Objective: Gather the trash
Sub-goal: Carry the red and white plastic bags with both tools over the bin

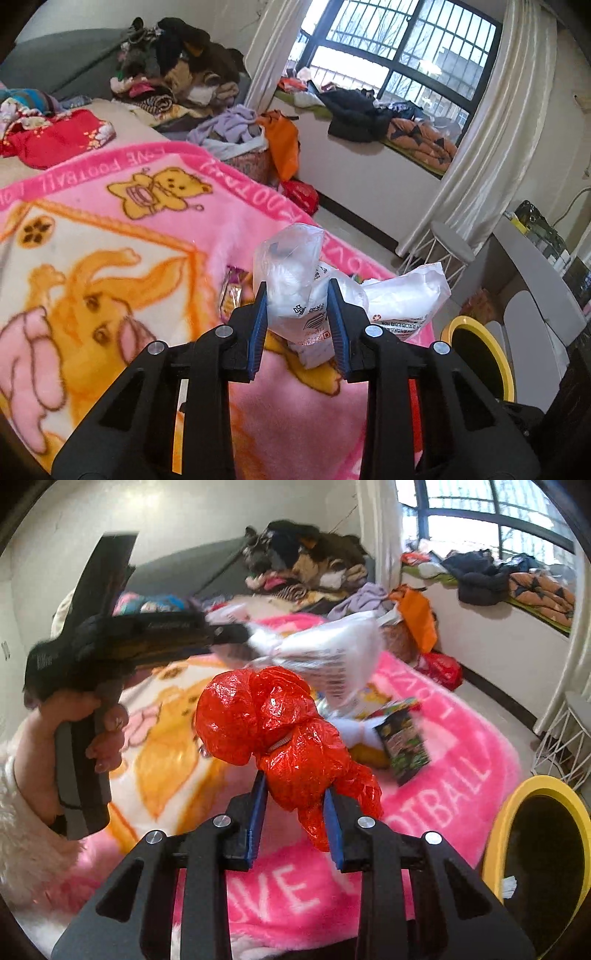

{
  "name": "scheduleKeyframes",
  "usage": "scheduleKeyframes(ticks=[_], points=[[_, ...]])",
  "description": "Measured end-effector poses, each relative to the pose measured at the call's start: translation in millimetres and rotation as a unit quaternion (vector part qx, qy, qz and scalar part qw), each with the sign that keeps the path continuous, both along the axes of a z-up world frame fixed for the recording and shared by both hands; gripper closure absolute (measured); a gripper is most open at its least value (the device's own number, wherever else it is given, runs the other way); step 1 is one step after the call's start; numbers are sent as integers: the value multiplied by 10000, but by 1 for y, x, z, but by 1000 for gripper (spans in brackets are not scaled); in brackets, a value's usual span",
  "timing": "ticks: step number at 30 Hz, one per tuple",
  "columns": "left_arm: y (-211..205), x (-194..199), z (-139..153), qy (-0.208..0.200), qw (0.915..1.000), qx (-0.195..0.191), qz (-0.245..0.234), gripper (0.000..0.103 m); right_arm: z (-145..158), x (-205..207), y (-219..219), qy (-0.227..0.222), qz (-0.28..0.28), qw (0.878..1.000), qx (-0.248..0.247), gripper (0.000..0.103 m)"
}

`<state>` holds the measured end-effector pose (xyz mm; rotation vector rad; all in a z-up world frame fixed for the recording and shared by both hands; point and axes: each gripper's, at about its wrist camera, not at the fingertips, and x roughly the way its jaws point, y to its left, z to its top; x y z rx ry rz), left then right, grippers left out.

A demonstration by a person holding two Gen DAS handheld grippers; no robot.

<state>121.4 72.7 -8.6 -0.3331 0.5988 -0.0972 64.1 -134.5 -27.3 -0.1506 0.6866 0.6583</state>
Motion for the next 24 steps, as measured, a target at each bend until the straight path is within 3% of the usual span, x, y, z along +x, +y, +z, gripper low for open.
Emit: scheduleKeyframes(ticks=[12, 24], points=[[-25, -3, 17, -223, 9992, 268, -193, 79, 37, 8, -51, -333, -686, 9961, 447, 75], [-55, -4, 19, -265, 9973, 460, -499, 79, 51, 11, -97, -512, -1285, 9883, 641, 75]])
